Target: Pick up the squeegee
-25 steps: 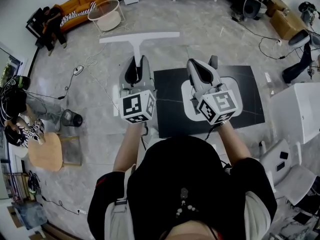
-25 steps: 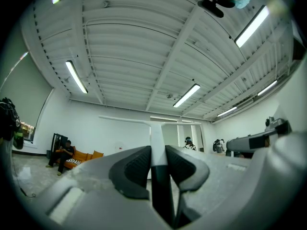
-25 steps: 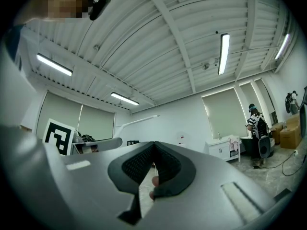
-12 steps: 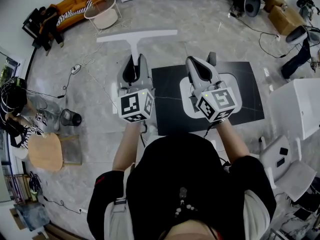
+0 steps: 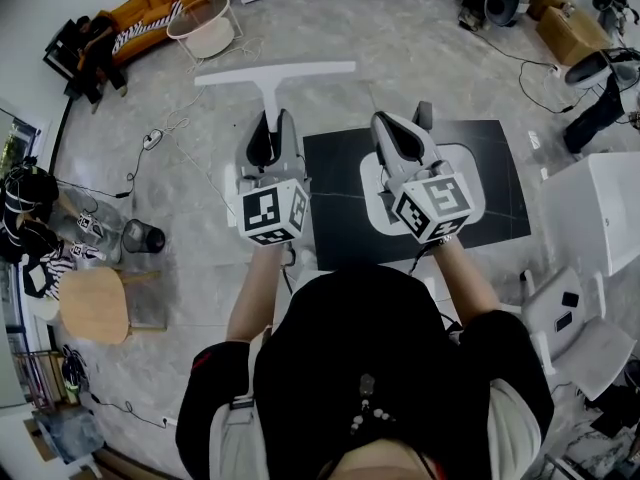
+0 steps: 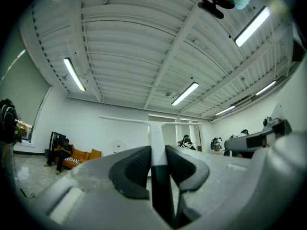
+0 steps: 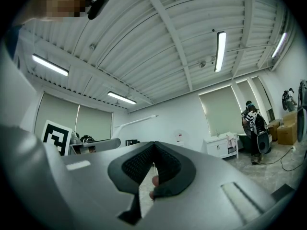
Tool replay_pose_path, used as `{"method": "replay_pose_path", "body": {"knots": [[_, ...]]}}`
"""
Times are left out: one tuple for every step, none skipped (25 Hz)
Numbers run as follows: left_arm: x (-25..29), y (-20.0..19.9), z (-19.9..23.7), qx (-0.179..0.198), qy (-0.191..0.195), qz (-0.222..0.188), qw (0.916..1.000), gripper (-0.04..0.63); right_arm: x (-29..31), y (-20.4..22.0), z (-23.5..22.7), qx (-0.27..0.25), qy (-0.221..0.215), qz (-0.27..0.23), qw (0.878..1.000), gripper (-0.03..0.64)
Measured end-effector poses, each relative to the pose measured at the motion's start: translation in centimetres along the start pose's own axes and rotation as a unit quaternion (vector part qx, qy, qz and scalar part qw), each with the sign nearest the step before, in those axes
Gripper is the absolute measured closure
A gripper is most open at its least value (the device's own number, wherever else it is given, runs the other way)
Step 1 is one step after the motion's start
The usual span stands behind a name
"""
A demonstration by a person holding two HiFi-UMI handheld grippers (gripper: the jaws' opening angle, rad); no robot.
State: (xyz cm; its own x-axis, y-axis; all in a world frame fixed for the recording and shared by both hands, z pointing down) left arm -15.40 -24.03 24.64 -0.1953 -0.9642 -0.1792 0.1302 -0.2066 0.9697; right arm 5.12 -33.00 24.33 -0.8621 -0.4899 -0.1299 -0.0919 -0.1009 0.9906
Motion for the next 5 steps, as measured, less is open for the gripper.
{"method": "replay_pose_path", "body": {"knots": [[0.04,0.08,-0.09,0.001,0.000,0.001,1.0000,0.495,-0.06,0.03,-0.12,0.000,0.000,0.000,1.000,0.616],[0.08,0.15,-0.19,0.002,0.000,0.001,1.0000,0.495,-0.12,0.06,-0.26,0.000,0.001,0.000,1.000,0.616],[0.11,0.22,-0.27,0.003,0.000,0.002,1.0000,0.495,-0.17,0.10,-0.41,0.000,0.001,0.000,1.000,0.617],[0.15,0.28,-0.35,0.004,-0.001,0.002,1.0000,0.495,-0.22,0.13,-0.55,0.001,0.002,0.001,1.000,0.617],[0.18,0.34,-0.43,0.005,-0.002,0.002,1.0000,0.495,-0.26,0.17,-0.69,0.001,0.002,0.001,1.000,0.617]]}}
Point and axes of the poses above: the fingertips, and each gripper's own axes: x forward along the fingers, z to its left, y out of its underside, the point moved 8 cm from there along -x, backward along the fingers, and after that the axes turned 10 degrees about -x, right-handed, at the moved point
